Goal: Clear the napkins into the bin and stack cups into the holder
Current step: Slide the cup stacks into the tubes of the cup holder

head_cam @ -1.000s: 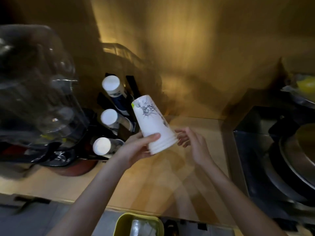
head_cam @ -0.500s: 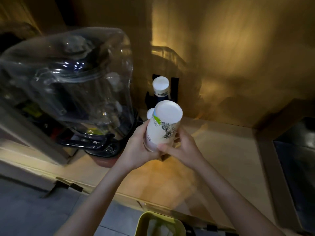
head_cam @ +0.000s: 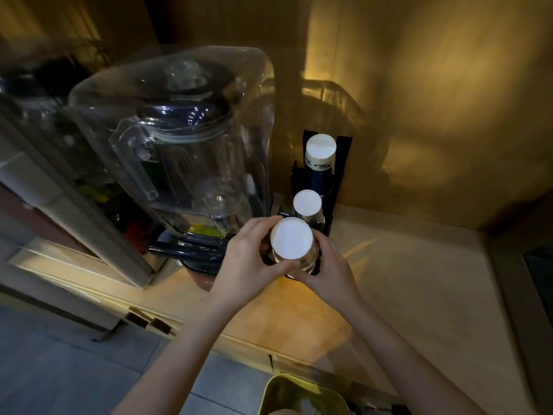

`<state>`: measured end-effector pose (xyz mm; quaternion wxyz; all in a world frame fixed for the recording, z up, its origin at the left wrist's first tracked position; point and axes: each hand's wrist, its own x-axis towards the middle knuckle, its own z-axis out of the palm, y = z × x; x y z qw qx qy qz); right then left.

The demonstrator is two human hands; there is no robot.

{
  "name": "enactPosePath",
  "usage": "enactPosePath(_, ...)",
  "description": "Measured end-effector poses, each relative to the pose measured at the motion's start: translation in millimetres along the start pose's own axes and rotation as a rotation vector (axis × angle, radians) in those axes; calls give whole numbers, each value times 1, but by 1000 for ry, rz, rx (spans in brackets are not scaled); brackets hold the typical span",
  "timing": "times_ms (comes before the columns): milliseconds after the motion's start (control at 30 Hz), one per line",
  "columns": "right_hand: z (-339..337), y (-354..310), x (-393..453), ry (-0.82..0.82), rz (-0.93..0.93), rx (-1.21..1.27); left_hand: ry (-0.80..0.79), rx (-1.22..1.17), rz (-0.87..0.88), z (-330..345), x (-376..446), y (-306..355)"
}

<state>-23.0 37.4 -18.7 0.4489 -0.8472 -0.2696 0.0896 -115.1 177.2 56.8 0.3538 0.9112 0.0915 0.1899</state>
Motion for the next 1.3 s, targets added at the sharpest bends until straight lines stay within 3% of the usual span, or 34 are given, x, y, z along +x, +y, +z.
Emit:
enactPosePath(300,-2,10,5,-55,-4,-36,5,-25,-99,33,7,-21)
enactPosePath(600,-11,4,11,30,-44,-7,-57,69,-124,55,17,-29)
enactPosePath(1100,-8,4,17,-111,53,-81,-310,341,-195,61,29,-30)
enactPosePath(1233,-36,-10,21,-98,106,53,-413,432,-175,59,43,-10)
enactPosePath(1300,-63,-23,30,-14,157,290,-390,383,-154,52,62,6)
